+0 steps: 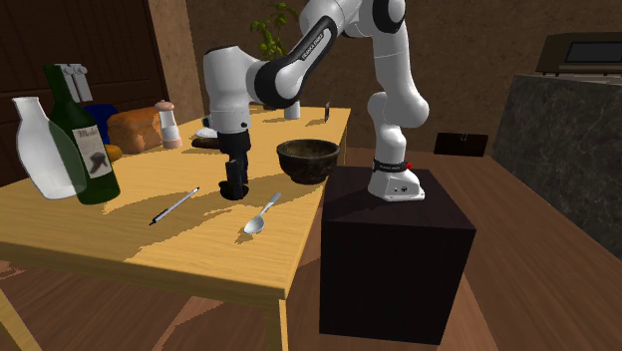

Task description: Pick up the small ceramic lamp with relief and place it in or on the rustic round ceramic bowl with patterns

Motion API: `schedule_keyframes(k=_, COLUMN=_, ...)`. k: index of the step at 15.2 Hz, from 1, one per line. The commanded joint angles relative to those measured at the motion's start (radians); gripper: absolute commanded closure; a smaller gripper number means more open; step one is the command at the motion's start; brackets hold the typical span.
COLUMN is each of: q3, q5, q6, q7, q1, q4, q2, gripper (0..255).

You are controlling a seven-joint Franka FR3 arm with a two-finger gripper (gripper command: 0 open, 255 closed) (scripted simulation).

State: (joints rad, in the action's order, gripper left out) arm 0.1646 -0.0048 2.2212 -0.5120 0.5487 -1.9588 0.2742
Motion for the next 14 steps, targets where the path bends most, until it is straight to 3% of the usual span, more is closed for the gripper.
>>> schedule_keyframes(k=1, q3=0.000, q5=0.000, q6=0.002, q7=0.000, q1=0.000, q4=-0.002, q2=0.000, gripper=0)
schedule_keyframes(k=5, q3=0.000, q5=0.000, q6=0.002, q7=0.000, q1=0.000, q4=-0.001, q2=0.000, gripper=0)
schedule_keyframes(k=6, q3=0.000, q5=0.000, q6=0.002, q7=0.000, q1=0.000, q4=-0.001, q2=0.000, gripper=255)
schedule_keyframes(k=14, q3=0.000, q5=0.000, q6=0.002, q7=0.000, q1=0.000, q4=-0.001, q2=0.000, gripper=255)
